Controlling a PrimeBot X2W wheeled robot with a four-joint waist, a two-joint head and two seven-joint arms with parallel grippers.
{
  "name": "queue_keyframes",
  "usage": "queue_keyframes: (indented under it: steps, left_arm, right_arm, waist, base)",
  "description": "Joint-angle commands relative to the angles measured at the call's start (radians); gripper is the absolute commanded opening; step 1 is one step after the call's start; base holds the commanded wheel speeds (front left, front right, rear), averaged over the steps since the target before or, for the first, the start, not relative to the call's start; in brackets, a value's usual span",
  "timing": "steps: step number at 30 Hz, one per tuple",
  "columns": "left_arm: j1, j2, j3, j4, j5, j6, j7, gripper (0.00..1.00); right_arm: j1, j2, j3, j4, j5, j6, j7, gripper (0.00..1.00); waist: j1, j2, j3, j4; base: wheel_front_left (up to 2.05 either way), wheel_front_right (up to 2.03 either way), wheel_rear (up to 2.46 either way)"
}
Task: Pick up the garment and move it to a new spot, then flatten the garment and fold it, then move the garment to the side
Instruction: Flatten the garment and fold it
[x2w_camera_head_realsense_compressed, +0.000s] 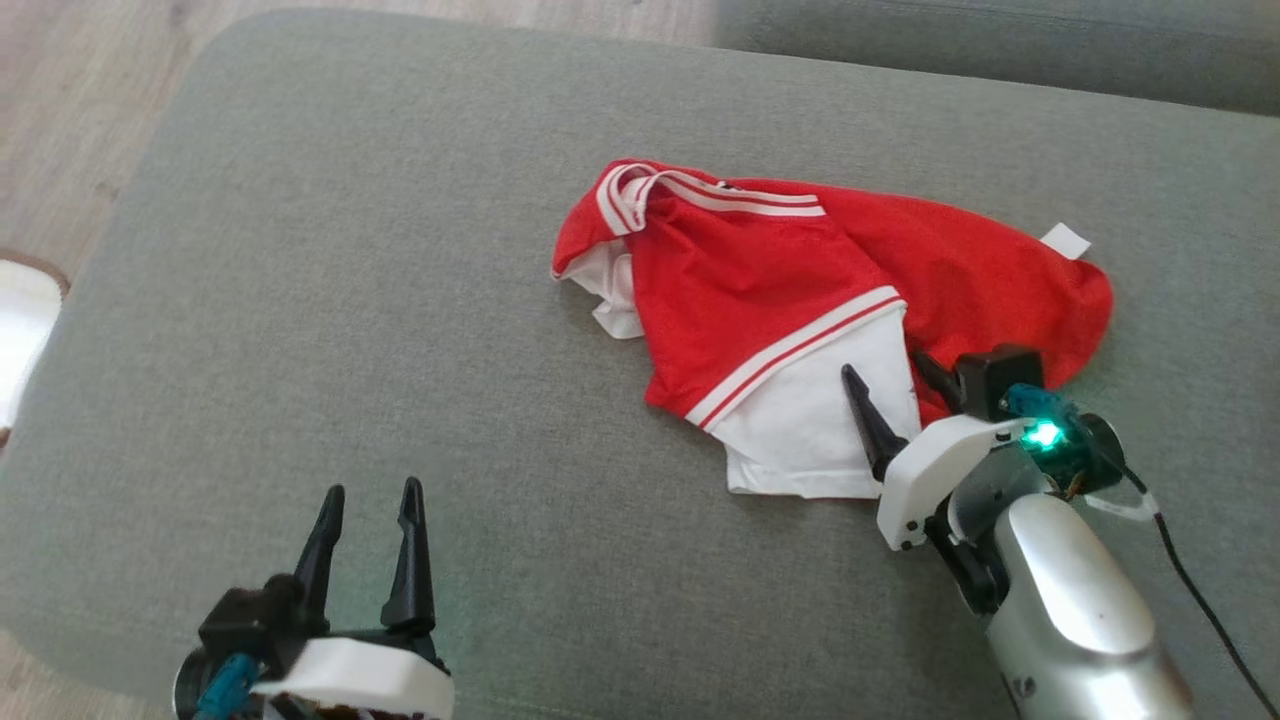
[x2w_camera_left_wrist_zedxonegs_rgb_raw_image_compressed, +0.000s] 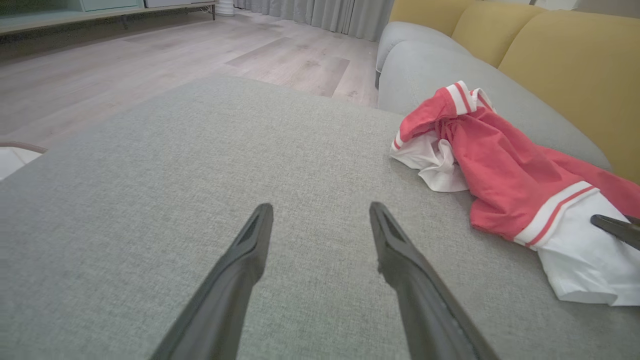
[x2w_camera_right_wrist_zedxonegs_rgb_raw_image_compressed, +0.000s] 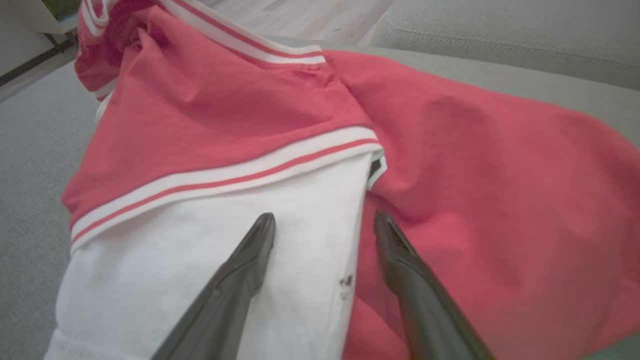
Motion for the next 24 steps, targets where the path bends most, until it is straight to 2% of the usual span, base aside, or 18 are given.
queue_keyframes:
  steps: [1, 3, 4, 5, 9, 13, 16, 24]
  left_arm:
    - [-0.041, 0.007, 0.039, -0.017, 0.013, -0.007, -0.014, 1.00]
    - [-0.041, 0.006, 0.039, -0.015, 0.014, -0.008, -0.015, 1.00]
    - [-0.041, 0.004, 0.039, -0.013, 0.015, -0.009, -0.015, 1.00]
    - [-0.040, 0.004, 0.039, -0.012, 0.016, -0.010, -0.015, 1.00]
    - [-0.039, 0.001, 0.041, -0.009, 0.019, -0.013, -0.016, 1.00]
    - [-0.033, 0.002, 0.041, -0.003, 0.022, -0.014, -0.017, 1.00]
    - [-0.030, 0.003, 0.041, -0.002, 0.024, -0.014, -0.018, 1.00]
    - [-0.017, 0.014, 0.045, -0.015, 0.025, -0.006, -0.017, 1.00]
  right_arm:
    - [-0.048, -0.001, 0.025, -0.002, 0.011, -0.001, -0.010, 1.00]
    - [-0.056, -0.001, 0.028, 0.014, 0.018, -0.001, -0.013, 0.99]
    - [-0.062, -0.001, 0.032, 0.029, 0.027, -0.001, -0.015, 0.80]
    - [-0.069, -0.001, 0.036, 0.043, 0.037, -0.001, -0.016, 0.56]
    - [-0.095, -0.001, 0.064, 0.069, 0.060, -0.001, -0.057, 0.00]
    - [-0.114, -0.001, 0.106, 0.057, 0.071, -0.001, -0.114, 0.00]
    - [-0.115, -0.001, 0.178, 0.017, 0.097, -0.001, -0.136, 0.00]
    - [-0.082, -0.001, 0.531, -0.136, 0.215, -0.001, -0.061, 0.00]
  waist:
    - [-0.0002, 0.0000, 0.000, 0.009]
    - [-0.0002, 0.0000, -0.001, 0.011]
    - [-0.0002, 0.0000, -0.002, 0.013]
    - [-0.0002, 0.0000, -0.003, 0.014]
    - [-0.0002, 0.0000, -0.006, 0.014]
    - [-0.0002, 0.0000, -0.018, 0.010]
    - [-0.0002, 0.0000, -0.033, 0.010]
    - [-0.0002, 0.0000, -0.071, 0.039]
  base:
    - [0.00, 0.00, 0.00]
    - [0.00, 0.00, 0.00]
    - [0.00, 0.00, 0.00]
    - [0.00, 0.00, 0.00]
    - [0.00, 0.00, 0.00]
    - [0.00, 0.00, 0.00]
    - [0.00, 0.00, 0.00]
    - [0.00, 0.00, 0.00]
